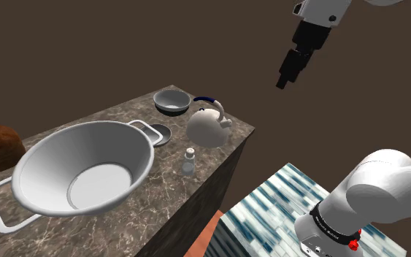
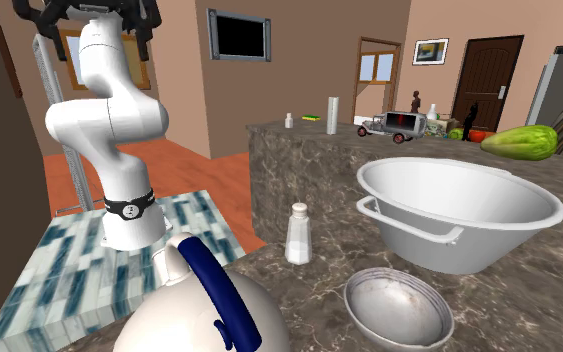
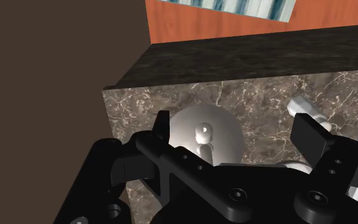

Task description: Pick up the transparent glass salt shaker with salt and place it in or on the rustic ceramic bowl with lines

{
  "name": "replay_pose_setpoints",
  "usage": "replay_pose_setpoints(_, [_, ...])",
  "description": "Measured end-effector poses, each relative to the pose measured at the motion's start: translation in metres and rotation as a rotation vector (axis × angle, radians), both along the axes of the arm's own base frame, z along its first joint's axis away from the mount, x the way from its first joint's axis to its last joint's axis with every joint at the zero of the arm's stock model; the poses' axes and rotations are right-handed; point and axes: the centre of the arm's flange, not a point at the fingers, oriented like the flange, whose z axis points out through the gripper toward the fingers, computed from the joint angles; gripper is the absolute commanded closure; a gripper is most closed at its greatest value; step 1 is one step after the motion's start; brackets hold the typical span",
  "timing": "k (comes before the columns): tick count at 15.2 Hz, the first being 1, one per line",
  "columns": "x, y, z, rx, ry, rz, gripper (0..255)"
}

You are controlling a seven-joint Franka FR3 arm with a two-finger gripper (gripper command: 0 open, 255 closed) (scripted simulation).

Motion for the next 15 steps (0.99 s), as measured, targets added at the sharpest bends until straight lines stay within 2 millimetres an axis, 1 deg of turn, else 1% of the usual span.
replay_pose_setpoints(1, [0.0,0.0,0.0,0.0,0.0,0.0,0])
replay_pose_setpoints(2, [0.0,0.004,-0.005,0.003,-0.003,0.003,0])
replay_pose_setpoints(4, [0.001,0.016,-0.019,0.011,-0.013,0.011,0])
replay_pose_setpoints(6, [0.006,0.031,-0.041,0.02,-0.024,0.021,0])
replay_pose_setpoints(8, [0.013,0.044,-0.058,0.031,-0.038,0.032,0])
replay_pose_setpoints(11, [0.015,0.068,-0.09,0.047,-0.059,0.047,0])
replay_pose_setpoints(13, [0.019,0.083,-0.105,0.058,-0.073,0.057,0])
replay_pose_setpoints(15, [0.025,0.099,-0.128,0.068,-0.086,0.068,0])
